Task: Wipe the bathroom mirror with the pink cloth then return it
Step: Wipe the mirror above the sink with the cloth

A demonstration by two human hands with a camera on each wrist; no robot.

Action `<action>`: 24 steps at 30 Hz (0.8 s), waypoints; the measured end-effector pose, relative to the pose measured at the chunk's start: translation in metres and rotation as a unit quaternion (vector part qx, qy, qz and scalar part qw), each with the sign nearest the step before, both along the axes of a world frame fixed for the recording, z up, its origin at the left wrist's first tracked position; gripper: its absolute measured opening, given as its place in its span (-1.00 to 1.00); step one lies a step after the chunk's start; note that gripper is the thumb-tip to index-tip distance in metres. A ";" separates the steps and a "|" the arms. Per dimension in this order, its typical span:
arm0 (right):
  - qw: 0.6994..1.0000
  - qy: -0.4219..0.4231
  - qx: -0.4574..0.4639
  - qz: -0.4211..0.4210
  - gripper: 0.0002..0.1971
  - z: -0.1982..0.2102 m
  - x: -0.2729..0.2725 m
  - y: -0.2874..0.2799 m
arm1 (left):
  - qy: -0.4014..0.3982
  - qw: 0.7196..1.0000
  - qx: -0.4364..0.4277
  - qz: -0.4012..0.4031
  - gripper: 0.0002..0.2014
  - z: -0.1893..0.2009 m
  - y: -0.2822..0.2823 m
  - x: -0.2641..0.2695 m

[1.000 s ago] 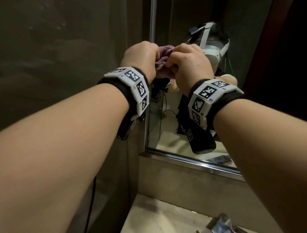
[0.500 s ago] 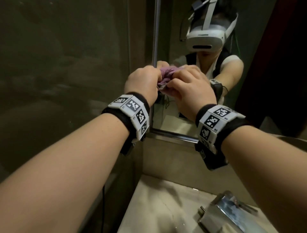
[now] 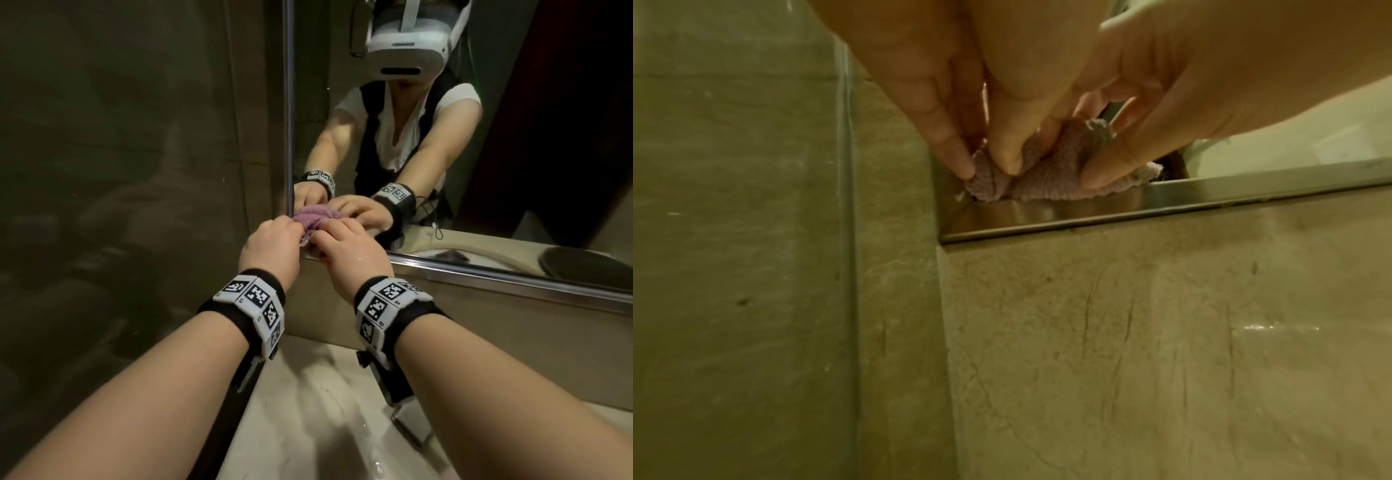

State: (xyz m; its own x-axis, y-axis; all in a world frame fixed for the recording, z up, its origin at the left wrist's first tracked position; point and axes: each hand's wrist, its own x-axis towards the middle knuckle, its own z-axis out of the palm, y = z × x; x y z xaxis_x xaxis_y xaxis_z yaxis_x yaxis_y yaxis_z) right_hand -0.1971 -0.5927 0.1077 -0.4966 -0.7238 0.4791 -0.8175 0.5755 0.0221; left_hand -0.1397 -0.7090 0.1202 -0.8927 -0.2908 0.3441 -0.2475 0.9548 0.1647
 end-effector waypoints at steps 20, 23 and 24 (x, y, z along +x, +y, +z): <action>0.985 0.159 0.070 0.023 -0.67 0.068 -0.031 0.143 | 0.103 0.987 0.118 -0.021 -0.61 0.040 0.141 -0.028; 0.986 0.161 0.053 0.007 -0.70 0.077 -0.035 0.157 | 0.124 0.985 0.114 -0.020 -0.58 0.050 0.154 -0.036; 0.987 0.150 0.056 -0.009 -0.74 0.070 -0.035 0.164 | 0.112 0.988 0.101 -0.026 -0.57 0.046 0.160 -0.037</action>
State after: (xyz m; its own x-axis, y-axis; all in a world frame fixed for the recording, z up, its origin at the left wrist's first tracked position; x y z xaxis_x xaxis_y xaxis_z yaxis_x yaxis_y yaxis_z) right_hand -0.2325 -0.4290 0.1780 -0.3575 -0.7735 0.5233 -0.7548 0.5693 0.3259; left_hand -0.1768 -0.5491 0.1666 -0.8165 -0.3294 0.4743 -0.1353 0.9076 0.3974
